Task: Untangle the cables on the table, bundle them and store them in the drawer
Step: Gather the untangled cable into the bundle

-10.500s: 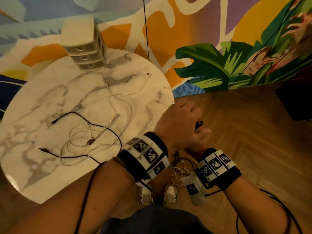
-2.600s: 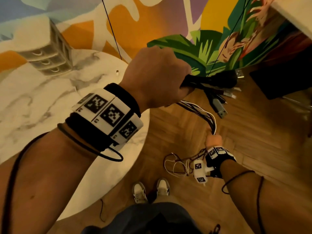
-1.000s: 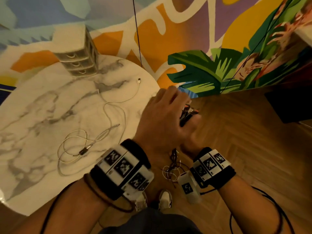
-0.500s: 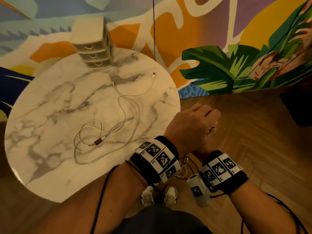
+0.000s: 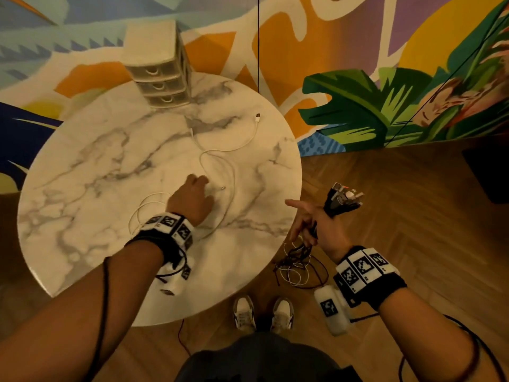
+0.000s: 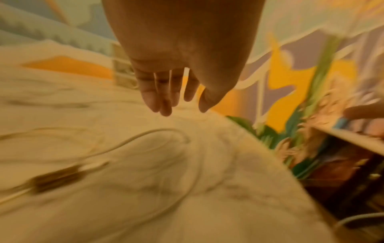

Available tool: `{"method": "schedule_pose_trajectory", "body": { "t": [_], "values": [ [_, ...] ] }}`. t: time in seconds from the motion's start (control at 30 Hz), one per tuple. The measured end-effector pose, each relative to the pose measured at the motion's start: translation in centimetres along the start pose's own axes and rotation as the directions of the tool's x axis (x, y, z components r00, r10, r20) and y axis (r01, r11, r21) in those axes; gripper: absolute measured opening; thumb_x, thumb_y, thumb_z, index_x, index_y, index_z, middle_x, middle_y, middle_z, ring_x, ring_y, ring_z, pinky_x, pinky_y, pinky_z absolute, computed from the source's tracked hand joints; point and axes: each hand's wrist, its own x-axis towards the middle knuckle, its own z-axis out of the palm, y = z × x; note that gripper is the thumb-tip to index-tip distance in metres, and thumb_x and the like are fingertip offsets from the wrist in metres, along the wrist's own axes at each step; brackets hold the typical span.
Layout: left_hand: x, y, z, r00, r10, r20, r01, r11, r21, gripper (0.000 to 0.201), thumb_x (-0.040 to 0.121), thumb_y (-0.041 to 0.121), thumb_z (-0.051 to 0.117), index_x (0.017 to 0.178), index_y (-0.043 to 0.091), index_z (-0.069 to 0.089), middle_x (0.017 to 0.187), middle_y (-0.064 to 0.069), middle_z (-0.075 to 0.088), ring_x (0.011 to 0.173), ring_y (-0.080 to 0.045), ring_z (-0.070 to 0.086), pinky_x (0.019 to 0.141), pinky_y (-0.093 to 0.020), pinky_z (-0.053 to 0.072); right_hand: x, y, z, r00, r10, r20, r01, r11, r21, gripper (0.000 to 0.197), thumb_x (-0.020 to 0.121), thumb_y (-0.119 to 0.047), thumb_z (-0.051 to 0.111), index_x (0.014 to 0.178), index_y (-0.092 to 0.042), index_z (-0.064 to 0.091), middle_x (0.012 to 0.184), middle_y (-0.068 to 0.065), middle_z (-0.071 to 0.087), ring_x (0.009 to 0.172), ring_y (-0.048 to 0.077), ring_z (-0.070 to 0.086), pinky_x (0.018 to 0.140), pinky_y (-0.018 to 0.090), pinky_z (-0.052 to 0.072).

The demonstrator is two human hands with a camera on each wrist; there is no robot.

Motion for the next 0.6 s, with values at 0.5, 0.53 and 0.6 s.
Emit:
{"method": "schedule_pose_trajectory", "body": {
  "t": [0.5,0.53,0.6],
  "values": [
    [-6.2,6.0,1.9,0.876,0.411,-0.253,-0.432,0.901,-0.035,0.032,0.089,0.033,0.036,0.084,0.014,0.061,0.076,-0.001,0.059,0.061,-0.023,0.058,0.049,-0.032,0.046,0.2,0.6,3.8,0.984,0.091,0.151,-0.096,0.995,0.026,0.038,0.100,-0.035,0.036,0.113,-0.016,0.067,0.055,0.015,0.055,0.038,0.016,0.030,0.040,0.022,0.020],
    [-6.8,6.7,2.0,0.855,0.452,-0.255,-0.469,0.883,-0.006,0.029,0.089,0.031,0.037,0.084,0.015,0.061,0.074,0.000,0.058,0.058,-0.021,0.057,0.046,-0.028,0.043,0.1,0.4,4.0,0.986,0.085,0.145,-0.093,0.995,0.048,0.038,0.100,-0.036,0.036,0.115,-0.017,0.066,0.055,0.015,0.054,0.038,0.016,0.030,0.040,0.022,0.020],
    [-7.6,7.4,2.1,0.824,0.518,-0.231,-0.524,0.851,0.036,0.022,0.088,0.027,0.043,0.086,0.015,0.062,0.072,0.001,0.059,0.055,-0.017,0.056,0.045,-0.023,0.035,0.1,0.1,4.2,0.992,0.054,0.114,-0.064,0.994,0.090,0.038,0.101,-0.032,0.036,0.113,-0.011,0.065,0.054,0.010,0.051,0.040,0.014,0.034,0.039,0.020,0.025]
  ]
}}
